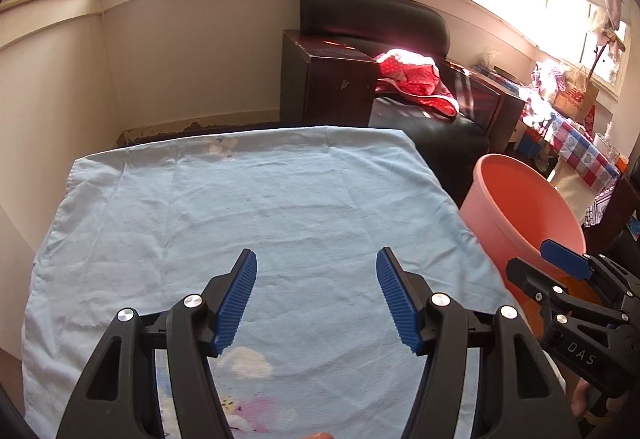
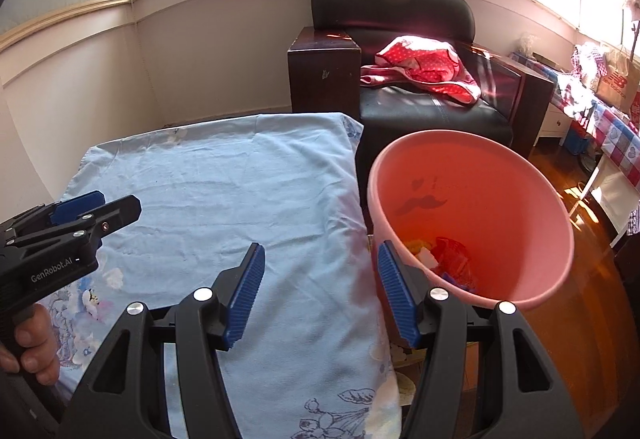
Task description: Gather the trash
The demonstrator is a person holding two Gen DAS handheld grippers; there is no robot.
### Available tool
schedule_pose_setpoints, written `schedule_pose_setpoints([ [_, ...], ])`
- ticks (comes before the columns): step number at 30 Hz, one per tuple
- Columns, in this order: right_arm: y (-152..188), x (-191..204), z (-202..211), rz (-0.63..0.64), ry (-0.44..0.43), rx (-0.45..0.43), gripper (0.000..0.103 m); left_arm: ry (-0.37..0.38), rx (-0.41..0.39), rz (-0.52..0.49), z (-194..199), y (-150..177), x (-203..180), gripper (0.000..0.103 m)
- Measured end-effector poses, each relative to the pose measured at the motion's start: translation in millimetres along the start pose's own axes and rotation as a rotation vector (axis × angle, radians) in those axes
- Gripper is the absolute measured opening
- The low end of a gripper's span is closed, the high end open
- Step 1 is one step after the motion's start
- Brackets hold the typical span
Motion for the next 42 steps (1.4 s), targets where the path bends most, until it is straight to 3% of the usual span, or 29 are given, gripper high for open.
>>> schedule_pose_setpoints([
  [11,0.9,127.3,-43.1,0.171,-0.223,0.11,0.059,-0.239,0.039,0.213,-3.1,17.8,139.2,0.062],
  [18,22.0,204.1,-68.9,0.281,-0.32,0.225,0.059,-0.347,0.069,0.302,-8.5,27.5,197.6,0.062],
  [22,29.8,224.4,-78.1,0.301,-0.339,0.276,0.059,-0.368,0.104,0.317,-18.7,36.5,211.8,0.062],
  [26,30.6,230.8,-80.1,0.331,-0.309,0.27,0.059,-0.362,0.119,0.336,-25.2,42.3,217.3,0.062],
  [31,29.3,233.3,-84.5,0.336,-0.278,0.266,0.06,-0.372,0.148,0.298,-34.2,44.4,213.4,0.071],
  [39,33.3,242.7,-86.3,0.371,-0.301,0.282,0.082,-0.381,0.186,0.262,-39.8,45.9,206.4,0.09],
  [42,33.9,245.0,-87.0,0.377,-0.304,0.284,0.084,-0.379,0.189,0.267,-40.6,45.9,207.1,0.092],
])
Point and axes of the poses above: each gripper's, at about its wrist camera, not at the fingertips, and z roughly against the way its jaws point, x to its left, y to its underside, the point moved 10 cm from there along -z, roughly the way its jaws point, and after that the axes turned 1 degree about z, right-handed, at the moved point
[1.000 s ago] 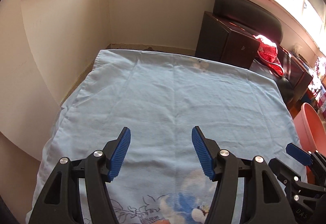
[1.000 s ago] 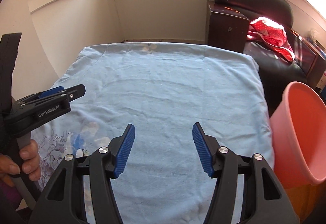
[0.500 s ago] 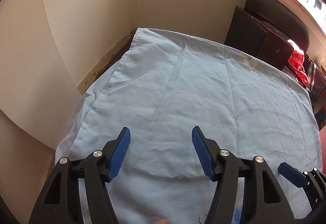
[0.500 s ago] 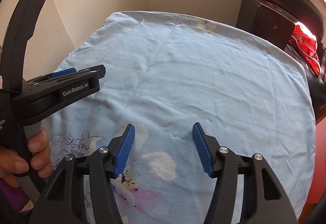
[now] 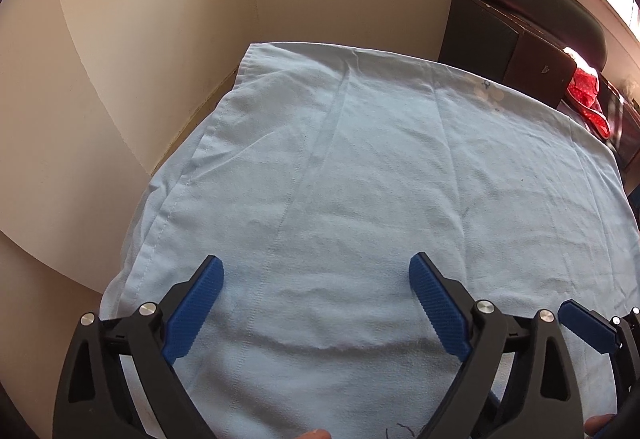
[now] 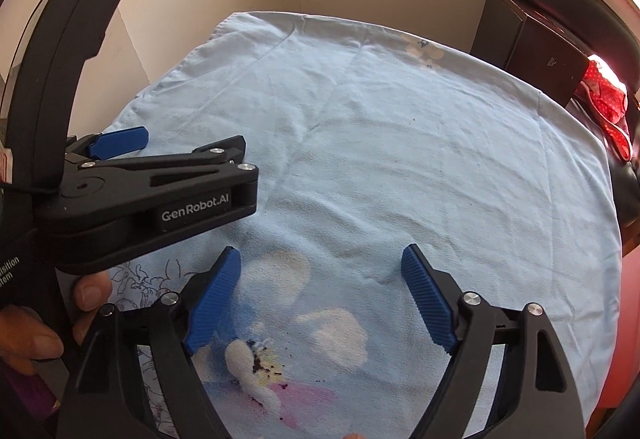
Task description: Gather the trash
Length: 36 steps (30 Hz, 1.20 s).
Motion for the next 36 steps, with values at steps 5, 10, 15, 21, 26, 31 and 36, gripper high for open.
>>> schedule_pose_setpoints([
  [5,0.3,1.2,-0.5,0.006,-0.001,0.002,0.086,0.0,0.003,0.001,-0.9,-1.2,0.5,0.094],
  [10,-1.8,2.8,-3.1,0.032,-0.016,-0.004,0.092,0.006,0.01,-0.004,-2.3,-1.9,-1.7,0.098],
  [15,-7.8,3.8,-8.0,0.073,-0.039,-0.036,0.1,0.006,0.01,-0.005,-2.1,-2.1,-1.8,0.099],
  [21,-6.8,4.3,-7.4,0.073,-0.039,-0.037,0.1,0.006,0.01,-0.005,-2.5,-2.3,-2.0,0.099],
  [26,-6.8,4.3,-7.4,0.073,-0.039,-0.037,0.1,0.006,0.01,-0.005,-2.3,-2.1,-2.0,0.099],
  [31,-6.7,4.4,-7.7,0.073,-0.039,-0.037,0.1,0.007,0.01,-0.005,-2.4,-2.1,-2.0,0.099],
  [36,-6.8,4.2,-7.5,0.073,-0.039,-0.037,0.1,0.007,0.01,-0.005,-2.6,-2.0,-1.6,0.099],
])
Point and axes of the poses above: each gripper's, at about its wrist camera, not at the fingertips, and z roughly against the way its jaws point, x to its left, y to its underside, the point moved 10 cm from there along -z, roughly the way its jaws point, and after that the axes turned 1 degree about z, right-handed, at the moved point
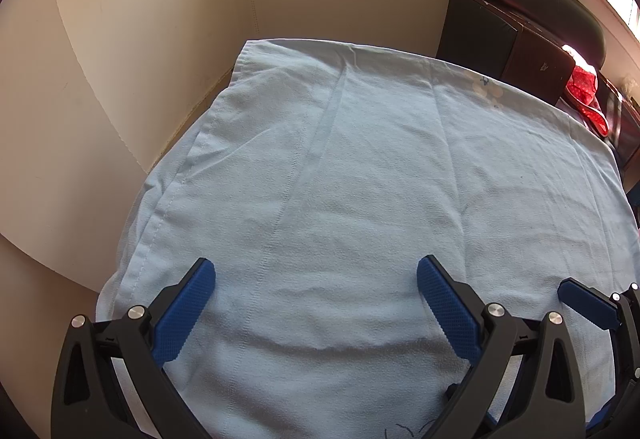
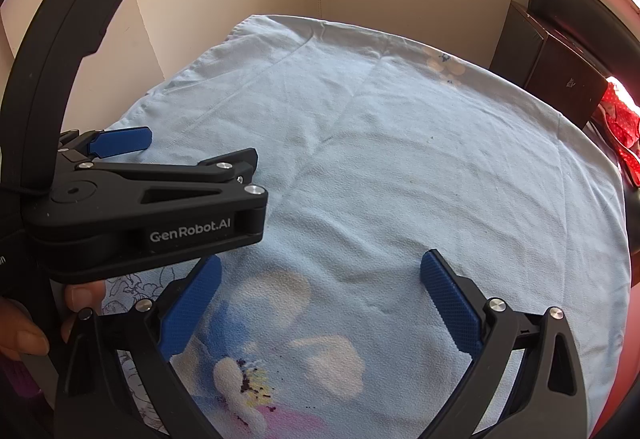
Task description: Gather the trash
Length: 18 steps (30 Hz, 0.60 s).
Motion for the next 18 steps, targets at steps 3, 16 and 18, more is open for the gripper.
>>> schedule_pose_setpoints([
  [3,0.0,-0.1,0.0,0.0,0.0,0.0,0.1,0.0,0.0,0.0,0.2,0.1,0.0,0.099],
  [16,0.1,0.2,-0.4,0.0,0.0,0.0,0.1,0.002,0.0,0.002,0.7,0.4,0.2,0.099],
  [18,-0.2,-0.1,0.3,0.0,0.0,0.0,0.1,0.002,0.0,0.002,1.4,0.6,-0.1,0.099],
])
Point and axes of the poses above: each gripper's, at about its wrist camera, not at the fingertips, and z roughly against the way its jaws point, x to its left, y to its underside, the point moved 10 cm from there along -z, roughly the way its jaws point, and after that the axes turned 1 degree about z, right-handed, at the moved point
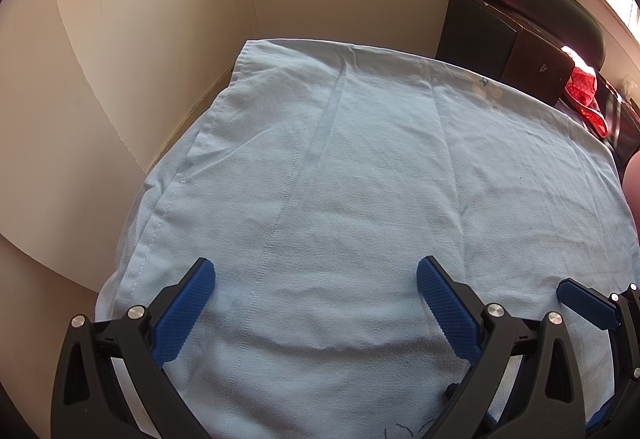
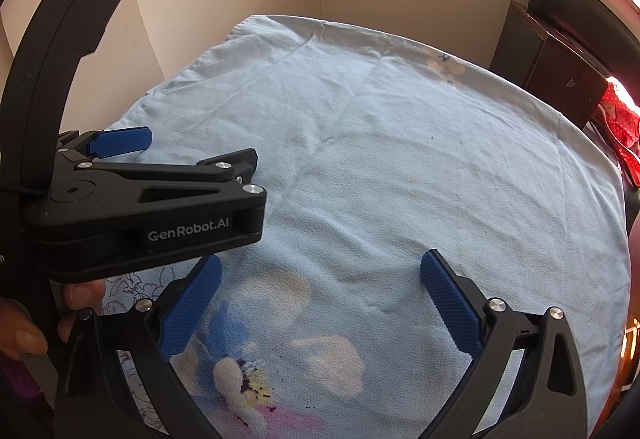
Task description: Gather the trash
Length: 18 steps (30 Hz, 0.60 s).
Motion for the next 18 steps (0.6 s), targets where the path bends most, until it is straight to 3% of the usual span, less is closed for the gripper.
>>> schedule_pose_setpoints([
  [18,0.8,0.1,-0.7,0.0,0.0,0.0,0.1,0.0,0.0,-0.001,-1.0,0.1,0.6,0.099],
])
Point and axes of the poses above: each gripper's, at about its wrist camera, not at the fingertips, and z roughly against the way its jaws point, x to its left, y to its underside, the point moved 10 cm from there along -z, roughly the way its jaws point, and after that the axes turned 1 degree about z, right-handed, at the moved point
